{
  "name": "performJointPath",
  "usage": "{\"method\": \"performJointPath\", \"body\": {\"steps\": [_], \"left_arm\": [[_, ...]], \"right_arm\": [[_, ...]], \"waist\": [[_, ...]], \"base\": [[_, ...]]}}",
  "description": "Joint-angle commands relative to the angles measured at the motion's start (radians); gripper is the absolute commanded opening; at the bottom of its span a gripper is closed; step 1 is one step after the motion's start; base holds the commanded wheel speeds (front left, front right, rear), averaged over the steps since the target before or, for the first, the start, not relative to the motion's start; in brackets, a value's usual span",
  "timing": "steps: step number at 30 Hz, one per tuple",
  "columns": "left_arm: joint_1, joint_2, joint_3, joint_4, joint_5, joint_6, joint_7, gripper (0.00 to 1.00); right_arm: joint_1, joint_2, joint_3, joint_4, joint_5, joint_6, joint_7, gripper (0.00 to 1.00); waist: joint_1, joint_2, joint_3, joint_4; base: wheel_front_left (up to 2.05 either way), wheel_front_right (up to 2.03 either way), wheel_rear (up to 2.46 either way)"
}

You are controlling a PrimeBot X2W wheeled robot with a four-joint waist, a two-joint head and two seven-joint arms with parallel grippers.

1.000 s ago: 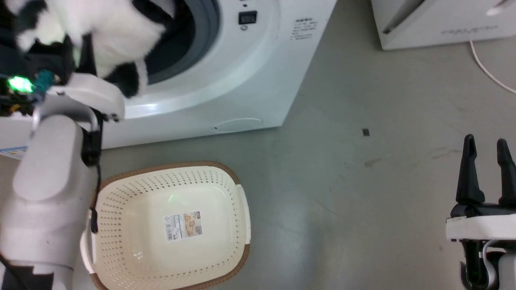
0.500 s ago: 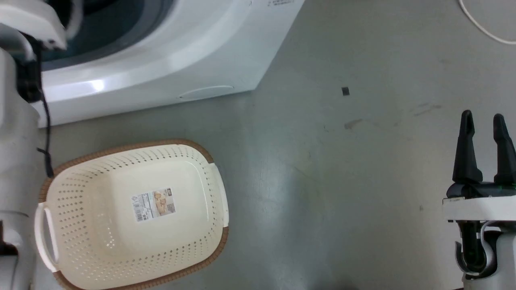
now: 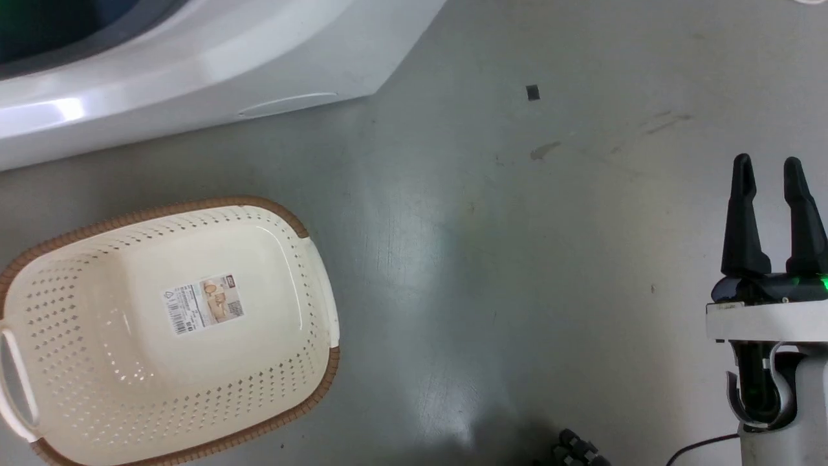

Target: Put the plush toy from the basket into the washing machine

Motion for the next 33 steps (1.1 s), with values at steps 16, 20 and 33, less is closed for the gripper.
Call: {"method": "performJointPath", "body": {"steps": [16, 20, 33], "left_arm": [[-0.028, 0.003, -0.025, 0.009, 0.021, 0.035, -0.007, 1.00], [-0.001, -0.001, -0.023, 0.029, 0.008, 0.028, -0.007, 1.00], [0.189, -0.051, 0.036, -0.016, -0.058, 0.040, -0.007, 1.00]], "right_arm": [[-0.024, -0.001, 0.010, 0.003, 0.010, -0.001, -0.005, 1.00], [-0.021, -0.001, 0.011, 0.005, 0.006, -0.001, -0.005, 1.00], [0.013, -0.001, 0.011, 0.019, -0.025, -0.001, -0.005, 1.00]], "waist": [[-0.0001, 0.0000, 0.016, 0.001], [-0.0001, 0.0000, -0.010, 0.009], [-0.0001, 0.0000, -0.139, 0.046]], "base": [[0.00, 0.00, 0.00], [0.00, 0.00, 0.00], [0.00, 0.00, 0.00]]}}
